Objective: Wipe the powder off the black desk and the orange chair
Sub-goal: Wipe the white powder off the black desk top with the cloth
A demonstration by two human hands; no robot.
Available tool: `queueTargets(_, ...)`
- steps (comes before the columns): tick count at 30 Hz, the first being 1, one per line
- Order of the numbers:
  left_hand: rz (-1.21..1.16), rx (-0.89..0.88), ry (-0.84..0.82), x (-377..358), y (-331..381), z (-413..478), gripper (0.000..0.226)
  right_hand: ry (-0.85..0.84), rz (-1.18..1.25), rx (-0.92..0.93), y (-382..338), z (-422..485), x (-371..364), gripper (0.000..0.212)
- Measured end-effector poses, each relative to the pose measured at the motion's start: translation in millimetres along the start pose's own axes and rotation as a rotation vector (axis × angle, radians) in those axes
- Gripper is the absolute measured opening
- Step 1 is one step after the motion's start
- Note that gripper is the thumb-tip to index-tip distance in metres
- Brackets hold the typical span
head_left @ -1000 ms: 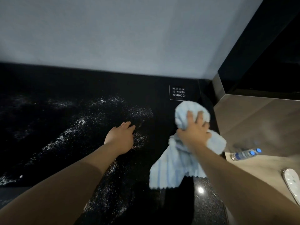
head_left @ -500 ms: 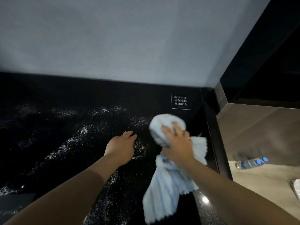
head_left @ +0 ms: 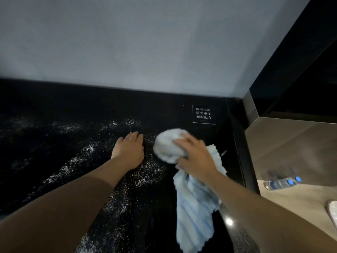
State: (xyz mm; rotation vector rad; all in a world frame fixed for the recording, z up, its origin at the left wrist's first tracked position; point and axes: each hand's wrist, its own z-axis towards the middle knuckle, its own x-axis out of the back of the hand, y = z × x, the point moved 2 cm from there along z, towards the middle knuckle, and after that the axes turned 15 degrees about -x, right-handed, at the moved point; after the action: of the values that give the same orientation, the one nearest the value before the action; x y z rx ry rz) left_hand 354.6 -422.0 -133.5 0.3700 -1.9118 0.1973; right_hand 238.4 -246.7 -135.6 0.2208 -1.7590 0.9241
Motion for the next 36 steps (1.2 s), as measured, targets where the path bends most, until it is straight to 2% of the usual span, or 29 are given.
queueTargets(2,-0.044,0.027,-0.051,3,-3,8,0.051,0.163,0.022,-0.208,15,30,20,0.058)
queueTargets(5,-0.103,0.036,-0.119,6,-6,16,0.05,0.223,-0.023,-0.553,41,75,48,0.064)
queueTargets(8,-0.092,-0.021,-0.187,6,-11,20,0.047,0.191,-0.051,-0.656,49,121,58,0.067)
queueTargets(10,-0.125,-0.014,-0.203,5,-16,21,0.045,0.102,-0.101,-0.697,43,144,51,0.067)
queueTargets(12,-0.137,0.002,-0.211,7,-16,22,0.046,0.06,-0.222,-0.636,31,156,37,0.068)
queueTargets(15,-0.115,0.026,-0.119,17,-15,23,0.041,0.104,-0.363,-0.326,6,148,18,0.064)
queueTargets(18,-0.058,-0.052,-0.119,20,-18,23,0.04,-0.007,-0.31,0.011,-9,125,5,0.058)
queueTargets(20,-0.035,-0.072,-0.152,12,-21,22,0.041,-0.119,-0.161,0.168,-11,109,9,0.051)
queueTargets(21,-0.014,-0.073,-0.176,9,-22,21,0.043,-0.085,-0.047,0.167,-7,108,16,0.049)
queueTargets(22,-0.016,-0.062,-0.179,7,-22,19,0.045,0.02,0.039,0.114,1,113,25,0.05)
queueTargets(24,-0.012,-0.048,-0.175,6,-20,16,0.05,0.231,-0.018,-0.143,23,135,43,0.053)
queueTargets(26,0.031,-0.077,-0.182,6,-19,17,0.047,0.183,-0.207,-0.444,36,153,48,0.057)
queueTargets(28,0.037,-0.085,-0.175,4,-21,19,0.045,0.106,-0.302,-0.52,30,157,36,0.057)
queueTargets(30,-0.004,-0.067,-0.151,3,-24,21,0.046,0.111,-0.37,-0.399,11,146,19,0.055)
queueTargets(33,-0.045,-0.058,-0.102,2,-22,20,0.049,0.075,-0.337,-0.091,-13,103,-4,0.052)
queueTargets(36,-0.061,-0.029,-0.077,0,-20,15,0.054,-0.156,-0.143,0.153,-21,57,-4,0.05)
